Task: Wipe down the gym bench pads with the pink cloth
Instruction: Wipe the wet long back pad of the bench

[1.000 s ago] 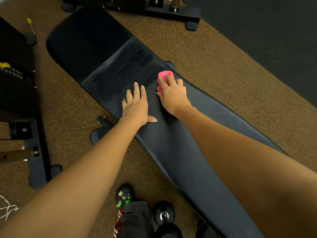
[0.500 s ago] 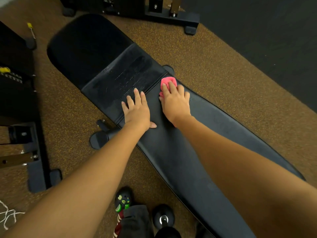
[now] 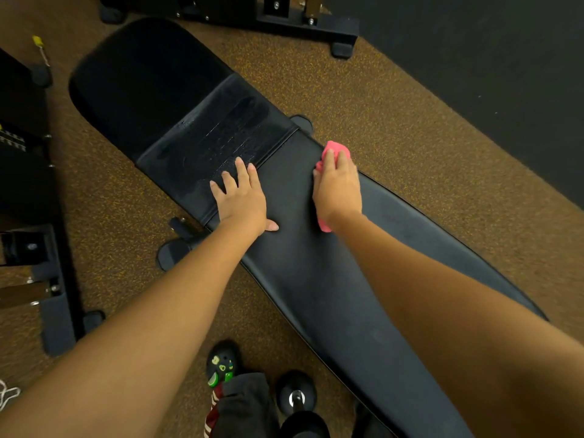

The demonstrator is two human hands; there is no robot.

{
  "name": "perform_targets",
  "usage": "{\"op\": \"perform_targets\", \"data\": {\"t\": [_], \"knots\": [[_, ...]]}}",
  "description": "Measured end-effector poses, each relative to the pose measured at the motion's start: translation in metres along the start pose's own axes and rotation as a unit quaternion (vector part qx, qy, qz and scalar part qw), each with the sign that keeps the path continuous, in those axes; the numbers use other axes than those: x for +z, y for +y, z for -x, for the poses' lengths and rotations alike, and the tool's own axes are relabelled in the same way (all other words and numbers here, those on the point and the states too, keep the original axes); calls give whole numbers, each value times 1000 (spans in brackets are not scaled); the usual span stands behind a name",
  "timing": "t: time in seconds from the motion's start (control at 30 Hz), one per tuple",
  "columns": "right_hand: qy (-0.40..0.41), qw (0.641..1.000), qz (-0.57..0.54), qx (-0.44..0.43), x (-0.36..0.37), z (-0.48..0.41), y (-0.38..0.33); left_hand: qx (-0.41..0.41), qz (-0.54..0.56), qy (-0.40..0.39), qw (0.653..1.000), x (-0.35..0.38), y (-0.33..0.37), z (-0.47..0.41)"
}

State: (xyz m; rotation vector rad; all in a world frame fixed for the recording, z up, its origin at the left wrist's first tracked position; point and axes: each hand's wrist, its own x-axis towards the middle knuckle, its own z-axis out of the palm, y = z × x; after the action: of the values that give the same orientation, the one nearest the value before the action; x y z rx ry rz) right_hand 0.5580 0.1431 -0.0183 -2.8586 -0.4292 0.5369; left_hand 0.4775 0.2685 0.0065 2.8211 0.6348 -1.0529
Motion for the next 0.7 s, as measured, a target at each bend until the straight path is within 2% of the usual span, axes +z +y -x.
{"op": "perform_targets", "data": {"t": [0.1, 0.3, 0.5, 0.7], "knots": [[13, 999, -32, 31, -4, -4, 12, 2, -1, 3, 1000, 1, -1, 0], [21, 1000, -7, -5, 5, 29, 23, 2, -1, 6, 1000, 2, -2, 0], [38, 996, -65, 58, -5, 12, 34, -1, 1, 7, 1000, 2, -3, 0], [48, 998, -38, 25, 4, 36, 47, 2, 7, 10, 1000, 2, -1, 2]]}}
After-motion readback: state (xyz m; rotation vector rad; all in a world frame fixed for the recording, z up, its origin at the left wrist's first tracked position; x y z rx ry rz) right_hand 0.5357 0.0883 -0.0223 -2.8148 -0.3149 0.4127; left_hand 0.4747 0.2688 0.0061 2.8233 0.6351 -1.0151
